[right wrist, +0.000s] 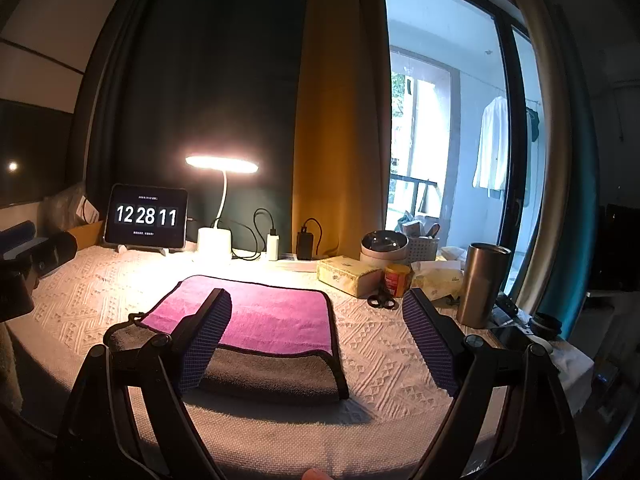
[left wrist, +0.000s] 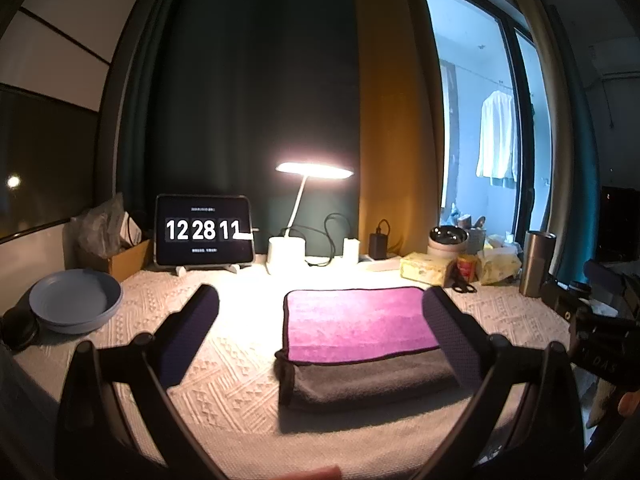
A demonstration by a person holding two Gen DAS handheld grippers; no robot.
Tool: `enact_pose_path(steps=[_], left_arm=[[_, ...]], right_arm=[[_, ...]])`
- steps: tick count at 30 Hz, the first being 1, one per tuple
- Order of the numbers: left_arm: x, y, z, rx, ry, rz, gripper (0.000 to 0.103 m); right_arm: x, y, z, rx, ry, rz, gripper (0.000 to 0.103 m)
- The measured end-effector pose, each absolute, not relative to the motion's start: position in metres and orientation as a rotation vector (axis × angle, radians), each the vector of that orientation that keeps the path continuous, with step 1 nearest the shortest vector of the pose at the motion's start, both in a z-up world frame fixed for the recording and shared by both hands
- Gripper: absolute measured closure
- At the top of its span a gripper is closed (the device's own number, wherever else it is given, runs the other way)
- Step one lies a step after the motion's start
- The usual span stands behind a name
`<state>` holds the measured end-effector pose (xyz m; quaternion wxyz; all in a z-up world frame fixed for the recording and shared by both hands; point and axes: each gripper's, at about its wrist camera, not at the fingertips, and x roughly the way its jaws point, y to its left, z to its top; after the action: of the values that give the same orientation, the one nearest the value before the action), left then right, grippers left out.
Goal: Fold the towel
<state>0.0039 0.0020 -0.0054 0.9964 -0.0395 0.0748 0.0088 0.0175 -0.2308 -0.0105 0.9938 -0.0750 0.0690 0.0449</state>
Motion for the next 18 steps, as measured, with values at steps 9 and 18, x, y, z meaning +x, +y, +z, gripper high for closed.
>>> enact_pose_path(steps=[9, 18], left_arm=[[0.0033, 0.002, -0.005, -0.079, 0.149, 0.018, 0.001], [0.0024, 0.0013, -0.0048, -0.077, 0.149, 0.018, 0.001]], right_arm=[[0.0176, -0.2298, -0.0105, -0.15, 0.142, 0.09, 0.013], [0.0182, -0.2286, -0.011, -0.152, 0.144, 0.09, 0.013]])
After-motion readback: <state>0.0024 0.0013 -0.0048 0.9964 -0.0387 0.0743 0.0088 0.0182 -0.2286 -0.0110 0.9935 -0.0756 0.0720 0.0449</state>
